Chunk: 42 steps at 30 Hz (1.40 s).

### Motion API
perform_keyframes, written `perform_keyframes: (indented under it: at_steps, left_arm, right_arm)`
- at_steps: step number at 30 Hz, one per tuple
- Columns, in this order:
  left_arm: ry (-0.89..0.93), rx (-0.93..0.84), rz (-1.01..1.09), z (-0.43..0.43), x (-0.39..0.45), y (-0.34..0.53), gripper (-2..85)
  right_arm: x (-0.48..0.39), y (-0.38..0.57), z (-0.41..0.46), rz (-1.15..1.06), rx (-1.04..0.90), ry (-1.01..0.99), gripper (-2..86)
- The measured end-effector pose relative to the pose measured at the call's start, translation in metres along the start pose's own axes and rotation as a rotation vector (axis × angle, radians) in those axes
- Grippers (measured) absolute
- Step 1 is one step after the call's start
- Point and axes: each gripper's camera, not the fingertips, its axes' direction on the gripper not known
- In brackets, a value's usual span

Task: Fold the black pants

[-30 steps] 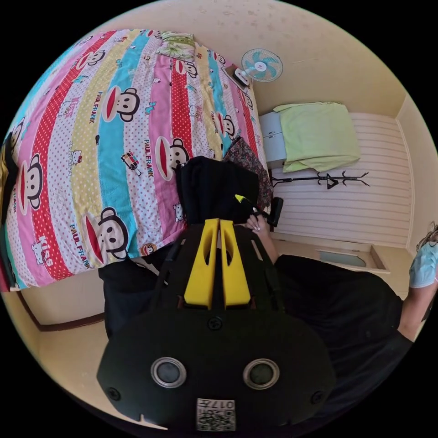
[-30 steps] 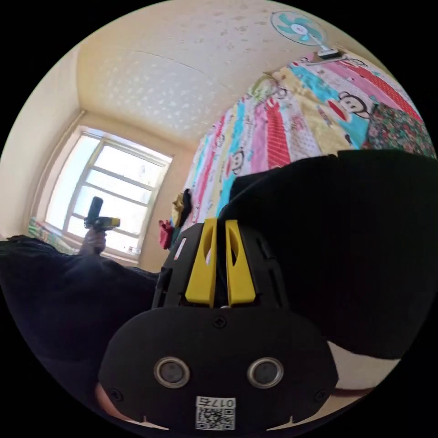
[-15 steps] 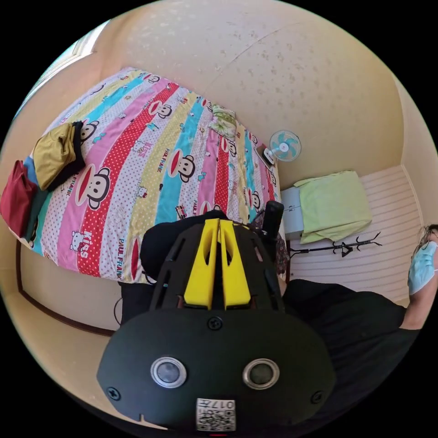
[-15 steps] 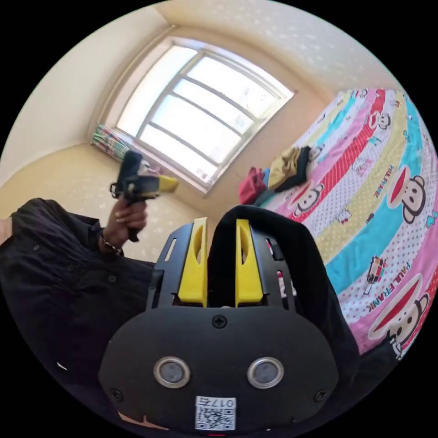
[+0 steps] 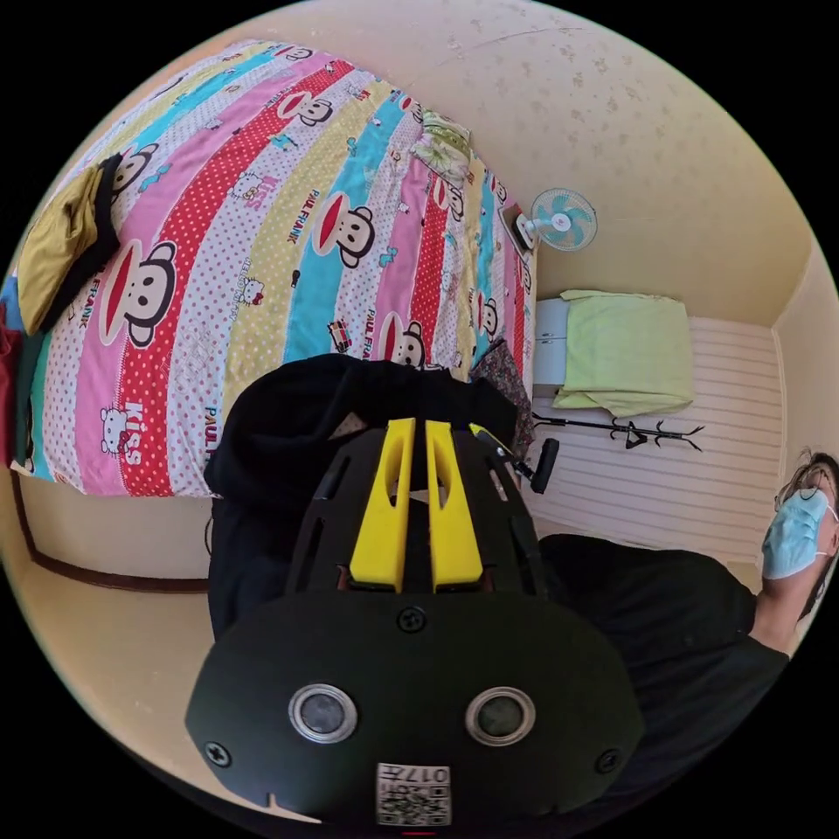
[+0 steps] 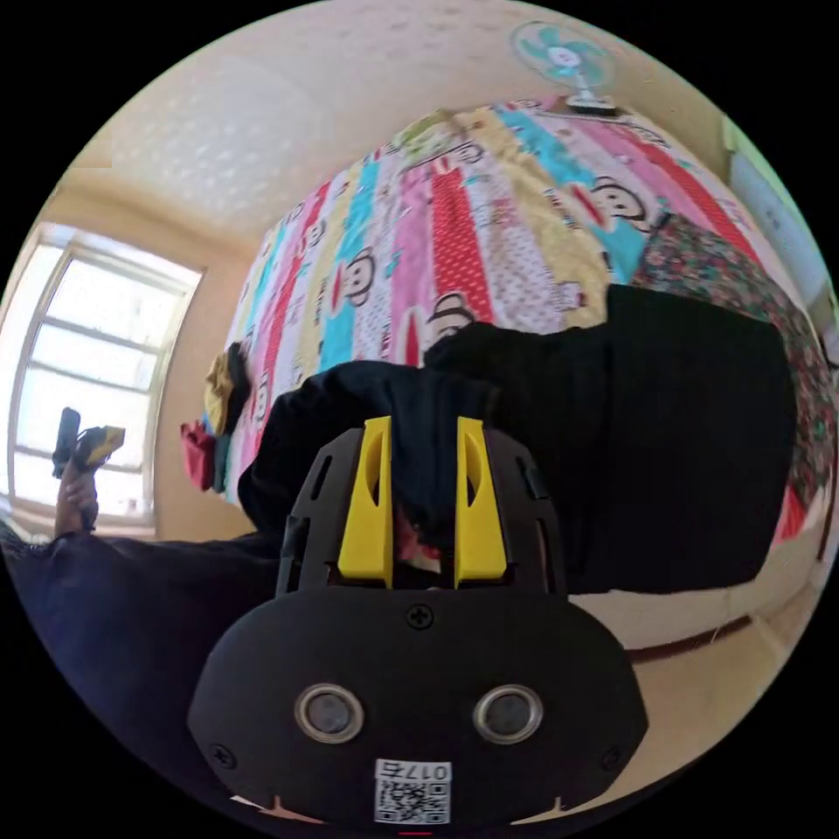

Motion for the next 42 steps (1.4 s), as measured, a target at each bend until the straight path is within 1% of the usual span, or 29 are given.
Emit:
perform_keyframes:
  at_steps: [1, 2, 3, 6, 7, 8, 9, 10, 11, 12, 13, 14, 16, 17, 19, 20, 21, 22, 23, 24, 25, 26, 29, 30, 31, 34, 37, 40, 42]
  left_arm:
    - [-0.014, -0.015, 0.024, 0.006, 0.003, -0.003, 3.4]
    - [-0.017, -0.021, 0.035, 0.008, 0.004, -0.004, 3.5]
    - [-0.017, -0.033, 0.052, 0.014, 0.005, -0.006, 3.6]
    - [0.004, -0.062, 0.077, 0.027, 0.005, -0.007, 4.1]
    - [0.016, -0.069, 0.096, 0.032, 0.007, -0.005, 4.5]
    - [0.022, -0.074, 0.109, 0.034, 0.008, -0.004, 4.6]
    - [0.033, -0.089, 0.145, 0.039, 0.012, -0.001, 5.0]
    - [0.037, -0.105, 0.197, 0.045, 0.019, 0.003, 5.7]
    - [0.036, -0.113, 0.23, 0.047, 0.025, 0.005, 6.2]
    - [0.021, -0.122, 0.302, 0.052, 0.038, 0.011, 7.4]
    - [-0.009, -0.119, 0.386, 0.057, 0.054, 0.019, 8.8]
    - [-0.025, -0.115, 0.43, 0.059, 0.063, 0.023, 9.3]
    - [-0.097, -0.089, 0.585, 0.073, 0.098, 0.042, 11.3]
    - [-0.117, -0.082, 0.616, 0.078, 0.106, 0.046, 11.8]
    - [-0.217, -0.05, 0.716, 0.105, 0.132, 0.06, 13.8]
    - [-0.253, -0.046, 0.728, 0.113, 0.137, 0.062, 14.2]
    - [-0.341, -0.038, 0.736, 0.129, 0.145, 0.065, 15.9]
    - [-0.449, -0.004, 0.725, 0.142, 0.152, 0.069, 18.5]
    - [-0.508, 0.024, 0.708, 0.146, 0.155, 0.071, 19.5]
    - [-0.618, 0.103, 0.665, 0.15, 0.16, 0.076, 21.3]
    - [-0.699, 0.179, 0.635, 0.151, 0.166, 0.082, 21.1]
    - [-0.731, 0.213, 0.619, 0.15, 0.169, 0.086, 21.0]
    - [-0.833, 0.386, 0.503, 0.132, 0.185, 0.107, 13.2]
    - [-0.837, 0.471, 0.449, 0.113, 0.187, 0.119, 9.4]
    - [-0.796, 0.537, 0.401, 0.09, 0.185, 0.132, 6.6]
    - [-0.67, 0.652, 0.335, 0.028, 0.184, 0.167, 4.6]
    - [-0.601, 0.736, 0.339, -0.024, 0.193, 0.201, 3.7]
    - [-0.492, 0.819, 0.319, -0.071, 0.205, 0.236, 2.8]
    - [-0.462, 0.883, 0.352, -0.097, 0.225, 0.261, 2.3]
  right_arm:
    - [0.014, 0.012, -0.013, 0.082, 0.055, 0.056, 12.0]
    - [0.029, 0.022, -0.017, 0.149, 0.077, 0.055, 12.3]
    - [0.036, 0.026, -0.015, 0.172, 0.075, 0.029, 12.4]
    - [0.059, 0.046, 0.02, 0.192, -0.002, -0.153, 11.6]
    - [0.063, 0.052, 0.041, 0.167, -0.055, -0.307, 10.5]
    - [0.071, 0.057, 0.059, 0.204, -0.1, -0.479, 6.9]
    - [0.073, 0.058, 0.064, 0.209, -0.1, -0.566, 5.1]
    - [0.07, 0.058, 0.06, 0.18, -0.01, -0.739, 4.3]
    - [0.058, 0.057, 0.045, 0.146, 0.116, -0.827, 3.8]
    - [0.05, 0.054, 0.039, 0.136, 0.15, -0.829, 3.6]
    - [0.029, 0.043, 0.03, 0.09, 0.138, -0.831, 3.3]
    - [0.004, 0.028, 0.023, 0.018, 0.072, -0.821, 3.1]
    - [-0.037, 0.009, 0.011, -0.078, 0.016, -0.769, 2.9]
    - [-0.063, -0.003, 0.003, -0.126, -0.01, -0.748, 2.8]
    - [-0.101, -0.017, -0.011, -0.19, -0.027, -0.761, 2.7]
    - [-0.125, -0.024, -0.021, -0.237, -0.034, -0.784, 2.6]
    - [-0.137, -0.027, -0.026, -0.261, -0.04, -0.8, 2.5]
    - [-0.161, -0.033, -0.035, -0.294, -0.055, -0.839, 2.5]
    - [-0.184, -0.036, -0.045, -0.32, -0.071, -0.879, 2.5]
    - [-0.195, -0.036, -0.049, -0.33, -0.077, -0.897, 2.5]
    - [-0.218, -0.035, -0.057, -0.359, -0.089, -0.931, 2.5]
    - [-0.243, -0.03, -0.066, -0.402, -0.098, -0.951, 2.6]
    - [-0.302, -0.008, -0.086, -0.541, -0.107, -0.936, 2.9]
    - [-0.311, -0.003, -0.092, -0.58, -0.091, -0.921, 3.0]
    - [-0.323, 0.008, -0.105, -0.661, -0.051, -0.879, 3.2]
    - [-0.334, 0.03, -0.135, -0.823, -0.009, -0.824, 4.4]
    - [-0.313, 0.059, -0.156, -0.944, 0.108, -0.8, 5.1]
    - [-0.27, 0.088, -0.159, -0.953, 0.186, -0.809, 7.9]
    - [-0.242, 0.105, -0.149, -0.933, 0.173, -0.82, 10.6]
